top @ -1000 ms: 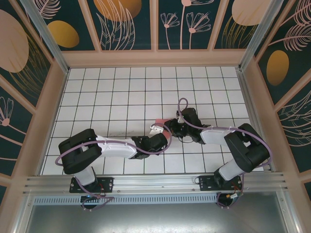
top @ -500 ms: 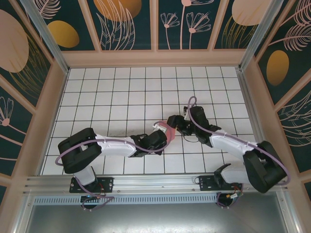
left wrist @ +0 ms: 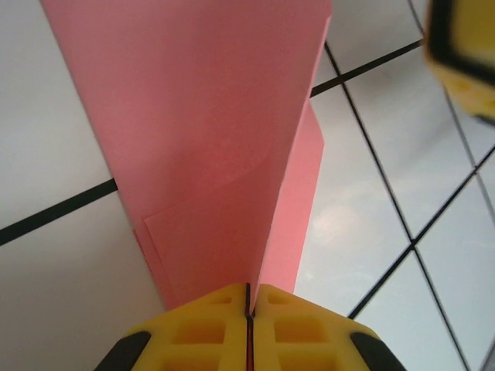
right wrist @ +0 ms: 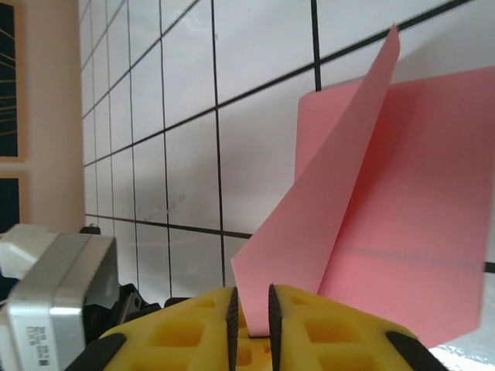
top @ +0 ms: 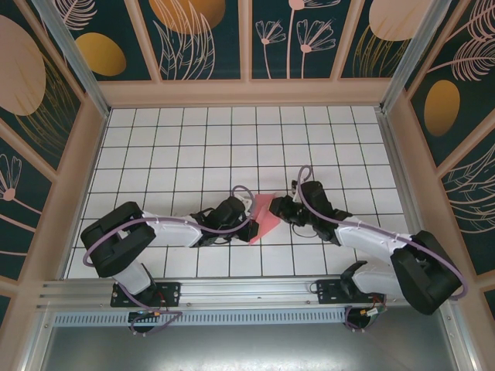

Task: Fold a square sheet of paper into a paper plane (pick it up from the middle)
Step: Fourth fold the wing at the center of the table.

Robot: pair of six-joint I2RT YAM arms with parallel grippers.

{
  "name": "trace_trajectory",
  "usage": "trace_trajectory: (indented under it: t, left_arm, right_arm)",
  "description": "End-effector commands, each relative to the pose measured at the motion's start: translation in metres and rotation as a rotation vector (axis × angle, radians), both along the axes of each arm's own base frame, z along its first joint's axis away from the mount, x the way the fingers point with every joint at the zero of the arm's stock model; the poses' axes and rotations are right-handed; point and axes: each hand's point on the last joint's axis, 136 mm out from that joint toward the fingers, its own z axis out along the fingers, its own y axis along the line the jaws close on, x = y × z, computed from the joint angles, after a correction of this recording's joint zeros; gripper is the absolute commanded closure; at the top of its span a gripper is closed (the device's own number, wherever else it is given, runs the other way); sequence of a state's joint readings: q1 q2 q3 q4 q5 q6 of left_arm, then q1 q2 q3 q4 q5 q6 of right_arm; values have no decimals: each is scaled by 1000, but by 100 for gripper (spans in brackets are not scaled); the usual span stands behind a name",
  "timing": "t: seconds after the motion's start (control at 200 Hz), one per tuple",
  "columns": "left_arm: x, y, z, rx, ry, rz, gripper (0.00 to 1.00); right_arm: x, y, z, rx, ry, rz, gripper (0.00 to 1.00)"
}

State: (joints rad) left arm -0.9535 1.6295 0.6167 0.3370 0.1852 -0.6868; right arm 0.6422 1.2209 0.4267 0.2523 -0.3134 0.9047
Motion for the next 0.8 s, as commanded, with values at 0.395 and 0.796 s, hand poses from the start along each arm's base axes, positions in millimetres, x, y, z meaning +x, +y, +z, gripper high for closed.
trace_trajectory:
  t: [0.395, 0.796]
  left_arm:
    - [-4, 3, -14, -104, 159, 48, 92]
    - [-4, 4, -16, -142, 216, 81, 94]
  right_arm:
    - [5, 29, -10, 72, 24, 41, 85]
    - [1, 36, -16, 82, 49, 78, 84]
